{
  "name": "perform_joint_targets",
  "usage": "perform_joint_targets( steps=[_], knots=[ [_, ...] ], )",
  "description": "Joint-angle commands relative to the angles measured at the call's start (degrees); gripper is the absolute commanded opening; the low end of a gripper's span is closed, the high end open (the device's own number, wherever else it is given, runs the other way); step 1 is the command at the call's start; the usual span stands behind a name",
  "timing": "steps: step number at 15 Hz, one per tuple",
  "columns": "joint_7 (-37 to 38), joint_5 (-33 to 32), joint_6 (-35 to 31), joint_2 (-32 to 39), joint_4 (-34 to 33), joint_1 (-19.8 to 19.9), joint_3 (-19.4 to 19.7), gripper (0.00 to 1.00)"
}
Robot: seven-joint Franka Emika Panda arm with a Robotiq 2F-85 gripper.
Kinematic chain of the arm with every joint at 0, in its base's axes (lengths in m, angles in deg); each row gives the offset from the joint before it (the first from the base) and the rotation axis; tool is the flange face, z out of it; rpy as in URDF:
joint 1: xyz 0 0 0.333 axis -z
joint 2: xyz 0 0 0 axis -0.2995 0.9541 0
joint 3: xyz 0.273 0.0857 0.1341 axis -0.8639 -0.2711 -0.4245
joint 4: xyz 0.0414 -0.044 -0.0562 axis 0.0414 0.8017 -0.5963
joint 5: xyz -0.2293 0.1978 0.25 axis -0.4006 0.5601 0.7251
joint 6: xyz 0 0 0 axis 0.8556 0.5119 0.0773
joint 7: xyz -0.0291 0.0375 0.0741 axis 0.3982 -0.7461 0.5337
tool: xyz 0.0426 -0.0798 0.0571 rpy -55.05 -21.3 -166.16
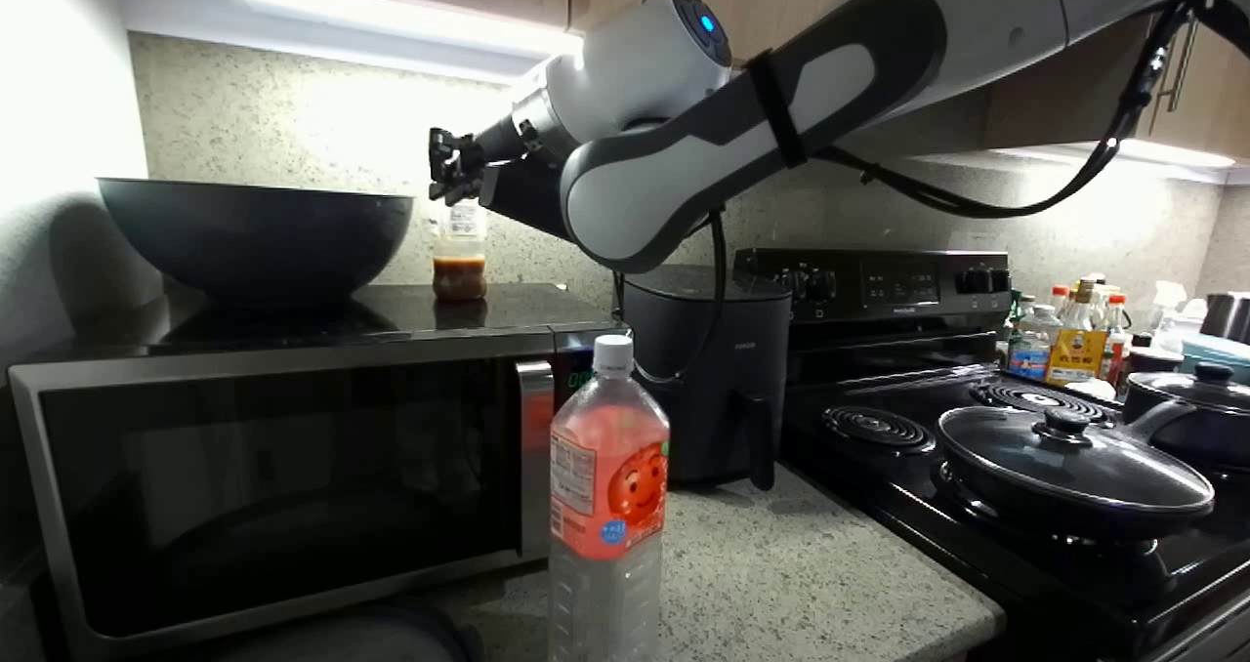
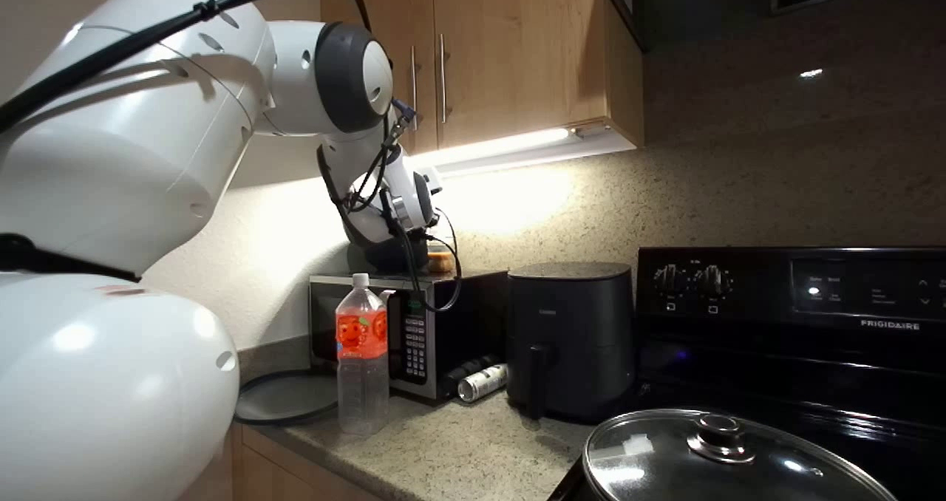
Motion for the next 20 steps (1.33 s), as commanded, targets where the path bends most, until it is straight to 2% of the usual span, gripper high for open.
perform_joint_targets(
  steps=[1,2,3,4,6,11,13,20],
  knots=[
    [0.0,0.0,0.0,0.0,0.0,0.0,0.0,0.26],
    [0.0,0.0,0.0,0.0,0.0,0.0,0.0,0.31],
    [0.1,-0.2,-0.1,-0.2,0.2,-0.4,0.6,0.57],
    [0.2,-0.3,-0.1,-0.3,0.4,-0.8,1.4,0.57],
    [0.5,-0.3,0.2,-0.7,0.7,-1.5,2.9,0.67],
    [2.0,-0.4,1.4,-1.7,1.0,-6.9,13.2,0.98],
    [1.5,0.1,-0.6,-0.7,0.4,-6.7,13.8,1.00],
    [-0.5,-0.4,-6.3,4.9,-3.9,-2.5,4.8,1.00]
  ],
)
